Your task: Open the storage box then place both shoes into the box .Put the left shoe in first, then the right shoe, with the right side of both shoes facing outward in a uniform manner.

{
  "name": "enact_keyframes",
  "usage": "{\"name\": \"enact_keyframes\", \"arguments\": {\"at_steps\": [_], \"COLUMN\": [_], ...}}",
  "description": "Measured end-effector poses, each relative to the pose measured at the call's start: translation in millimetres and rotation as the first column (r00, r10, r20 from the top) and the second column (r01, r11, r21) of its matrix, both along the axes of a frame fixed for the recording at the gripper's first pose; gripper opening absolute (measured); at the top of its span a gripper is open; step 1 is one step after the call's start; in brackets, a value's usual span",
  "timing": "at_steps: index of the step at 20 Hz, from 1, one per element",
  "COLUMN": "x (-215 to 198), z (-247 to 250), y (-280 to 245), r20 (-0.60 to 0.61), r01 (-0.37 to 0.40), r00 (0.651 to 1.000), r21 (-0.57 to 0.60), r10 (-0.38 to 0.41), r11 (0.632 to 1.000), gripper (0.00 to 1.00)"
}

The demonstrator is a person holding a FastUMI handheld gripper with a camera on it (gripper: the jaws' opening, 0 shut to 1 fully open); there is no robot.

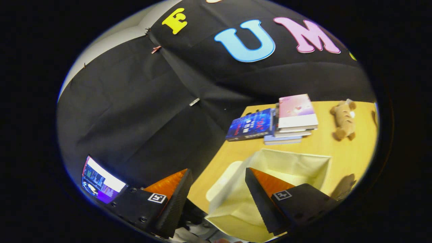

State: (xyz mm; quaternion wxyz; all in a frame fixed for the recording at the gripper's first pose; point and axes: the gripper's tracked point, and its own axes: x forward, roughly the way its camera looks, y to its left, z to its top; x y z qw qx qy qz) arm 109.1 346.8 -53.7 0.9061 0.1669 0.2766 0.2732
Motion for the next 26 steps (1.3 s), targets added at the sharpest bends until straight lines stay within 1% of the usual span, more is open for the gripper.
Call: {"name": "enact_keyframes", "arguments": {"at_steps": [3, 5, 7, 9, 11, 14, 16, 19, 21, 24, 25, 26], "x": [-6.1, -11.8, -20.9, -32.2, -44.1, -60.3, -67.4, -63.4, -56.9, -41.4, -36.8, -30.4], "z": [-14.6, -27.1, -47.7, -69.9, -94.7, -135.4, -163.3, -201.1, -219.5, -245.9, -250.5, -255.8], "y": [-74.5, -125.1, -175.0, -221.7, -262.6, -302.3, -320.7, -337.6, -342.3, -342.1, -341.1, -340.3], "r20": [0.03, 0.048, 0.045, 0.042, 0.026, -0.019, -0.048, -0.079, -0.102, -0.156, -0.162, -0.163], "r01": [0.121, 0.209, 0.286, 0.349, 0.38, 0.375, 0.337, 0.265, 0.243, 0.237, 0.248, 0.261], "r00": [0.992, 0.978, 0.958, 0.935, 0.917, 0.905, 0.91, 0.926, 0.927, 0.913, 0.906, 0.9], "r21": [-0.095, -0.151, -0.225, -0.298, -0.363, -0.438, -0.491, -0.561, -0.568, -0.552, -0.546, -0.541], "r10": [-0.119, -0.204, -0.283, -0.353, -0.399, -0.426, -0.411, -0.37, -0.361, -0.378, -0.392, -0.404], "r11": [0.988, 0.966, 0.931, 0.888, 0.85, 0.817, 0.804, 0.784, 0.786, 0.8, 0.8, 0.8], "gripper": [0.98, 0.98, 0.98, 0.98, 0.98, 0.98, 0.99, 0.99, 0.99, 0.99, 0.96, 0.91]}}
